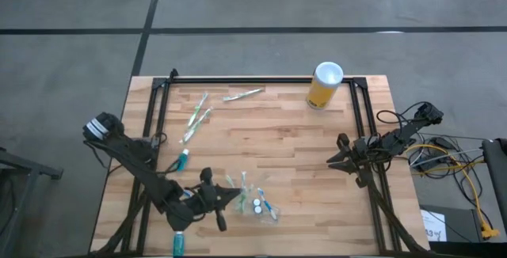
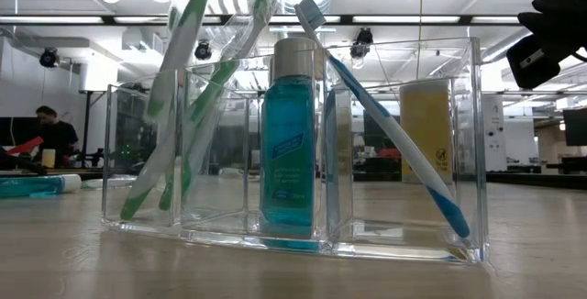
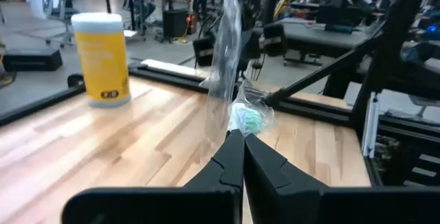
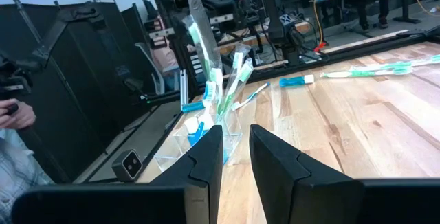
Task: Pick & Place toothbrushing station
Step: Put the green toothbrush into the transparent organizer
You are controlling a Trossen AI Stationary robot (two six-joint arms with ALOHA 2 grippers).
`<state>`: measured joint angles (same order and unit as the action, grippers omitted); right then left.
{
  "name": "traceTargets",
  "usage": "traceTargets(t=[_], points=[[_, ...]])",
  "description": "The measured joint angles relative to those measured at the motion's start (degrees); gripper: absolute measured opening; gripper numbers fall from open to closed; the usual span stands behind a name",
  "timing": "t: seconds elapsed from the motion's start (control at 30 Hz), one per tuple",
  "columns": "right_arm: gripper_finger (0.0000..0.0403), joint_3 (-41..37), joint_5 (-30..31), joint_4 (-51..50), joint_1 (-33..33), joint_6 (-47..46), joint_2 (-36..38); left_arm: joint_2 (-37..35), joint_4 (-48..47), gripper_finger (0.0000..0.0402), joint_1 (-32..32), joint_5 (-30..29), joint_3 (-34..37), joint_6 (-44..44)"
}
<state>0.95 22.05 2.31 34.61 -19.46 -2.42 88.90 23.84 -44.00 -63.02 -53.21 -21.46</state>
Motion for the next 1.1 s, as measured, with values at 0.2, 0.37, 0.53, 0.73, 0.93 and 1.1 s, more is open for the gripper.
traceTargets(t=[0.2,0.37,0.53,0.73,0.93,1.1], points=[[0.0078,0.0,0.0,0.0,0.0,0.0,0.0,2.6,-1.8,0.0006,-0.2,-0.2,0.1,-6.4],[0.0083,0.0,0.0,0.0,0.0,0.0,0.0,3.8,-3.8,0.0006,-0.7,-1.0,0.1,-10.2],[0.0082,0.0,0.0,0.0,0.0,0.0,0.0,4.8,-5.1,0.0006,-0.9,-1.1,0.1,-13.2],[0.0072,0.0,0.0,0.0,0.0,0.0,0.0,5.5,-10.9,0.0009,-1.1,-1.1,0.2,-22.2],[0.0069,0.0,0.0,0.0,0.0,0.0,0.0,5.5,-11.9,0.0018,-1.2,-1.0,0.2,-23.9],[0.0076,0.0,0.0,0.0,0.0,0.0,0.0,5.5,-11.9,0.0048,-1.4,-1.0,0.2,-23.8]])
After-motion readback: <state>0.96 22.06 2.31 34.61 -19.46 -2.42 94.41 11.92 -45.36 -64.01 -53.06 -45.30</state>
